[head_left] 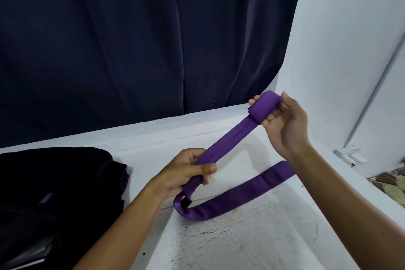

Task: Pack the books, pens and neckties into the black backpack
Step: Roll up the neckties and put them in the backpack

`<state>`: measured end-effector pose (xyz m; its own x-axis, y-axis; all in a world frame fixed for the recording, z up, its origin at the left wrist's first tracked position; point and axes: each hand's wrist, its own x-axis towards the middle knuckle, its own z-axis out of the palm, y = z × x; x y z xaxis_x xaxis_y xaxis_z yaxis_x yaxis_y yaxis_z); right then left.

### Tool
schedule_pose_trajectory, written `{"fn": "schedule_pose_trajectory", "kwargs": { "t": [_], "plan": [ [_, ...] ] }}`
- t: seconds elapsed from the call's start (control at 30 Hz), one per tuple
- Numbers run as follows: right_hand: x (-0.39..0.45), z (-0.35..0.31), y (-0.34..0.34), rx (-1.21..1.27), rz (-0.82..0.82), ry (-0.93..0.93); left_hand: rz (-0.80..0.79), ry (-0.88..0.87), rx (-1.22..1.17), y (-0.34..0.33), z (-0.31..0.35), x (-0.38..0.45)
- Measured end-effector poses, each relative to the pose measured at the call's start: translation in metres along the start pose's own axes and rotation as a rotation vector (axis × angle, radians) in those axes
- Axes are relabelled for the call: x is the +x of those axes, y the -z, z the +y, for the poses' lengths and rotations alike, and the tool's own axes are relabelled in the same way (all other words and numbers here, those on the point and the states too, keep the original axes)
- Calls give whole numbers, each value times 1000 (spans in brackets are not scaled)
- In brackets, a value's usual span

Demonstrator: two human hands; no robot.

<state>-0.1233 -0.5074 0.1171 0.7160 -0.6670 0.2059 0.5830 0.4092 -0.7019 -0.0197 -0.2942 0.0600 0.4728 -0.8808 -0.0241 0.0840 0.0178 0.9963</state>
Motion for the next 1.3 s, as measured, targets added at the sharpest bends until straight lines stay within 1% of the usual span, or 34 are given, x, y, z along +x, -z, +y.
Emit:
{"fn": "schedule_pose_trajectory", "kwargs": {
  "t": [0.1, 0.17, 0.27, 0.33, 0.4, 0.43, 0.47, 0.5, 0.53, 0.57, 0.6, 0.63, 0.67, 0.7, 0.73, 0.83, 0.93, 1.03, 1.1, 1.17, 1.23, 1.3],
  "plan": [
    [9, -14, 9, 51, 68, 48, -151, 94, -42, 24, -4, -5],
    [12, -23, 13, 70, 94, 41, -167, 150, -27, 44, -5, -7],
    [9, -25, 14, 32, 80, 24, -75, 257, 112, 79, -5, -4],
    [3, -25, 11, 22, 59, 34, 31, 364, 334, 97, -2, 0],
    [-4, -29, 5, 28, 20, 28, 200, 459, 597, 105, 2, 5],
    [-8, -31, 0, 24, -9, 13, 330, 455, 710, 104, 3, 9],
    [-12, -33, -5, 12, -45, -10, 459, 404, 785, 101, 5, 13],
    [-16, -34, -11, -5, -87, -39, 561, 304, 805, 94, 6, 19],
    [-20, -36, -18, -20, -129, -71, 620, 159, 764, 83, 8, 24],
    [-24, -36, -26, -27, -171, -101, 632, -10, 691, 68, 10, 30],
    [-28, -37, -33, -30, -210, -126, 602, -163, 612, 48, 14, 34],
    [-31, -38, -40, -27, -247, -147, 542, -281, 547, 25, 20, 36],
    [-33, -38, -46, -22, -278, -163, 472, -360, 507, 2, 25, 37],
    [-35, -39, -51, -18, -300, -176, 423, -417, 486, -20, 28, 39],
    [-37, -39, -55, -10, -319, -190, 418, -453, 483, -39, 30, 42],
    [-40, -41, -62, 49, -351, -237, 482, -492, 394, -78, 33, 53],
    [-41, -45, -60, 95, -394, -235, 480, -474, 243, -86, 30, 60],
    [-37, -52, -53, 25, -403, -172, 338, -386, 10, -80, 26, 51],
    [-29, -51, -42, -43, -373, -139, 258, -289, -79, -74, 22, 40],
    [-19, -44, -26, -105, -313, -121, 170, -198, -56, -67, 16, 30],
    [-11, -35, -9, -168, -254, -102, 102, -152, 42, -60, 10, 21],
    [-7, -22, 5, -268, -210, -88, 101, -103, 51, -58, 7, 11]
  ]
}}
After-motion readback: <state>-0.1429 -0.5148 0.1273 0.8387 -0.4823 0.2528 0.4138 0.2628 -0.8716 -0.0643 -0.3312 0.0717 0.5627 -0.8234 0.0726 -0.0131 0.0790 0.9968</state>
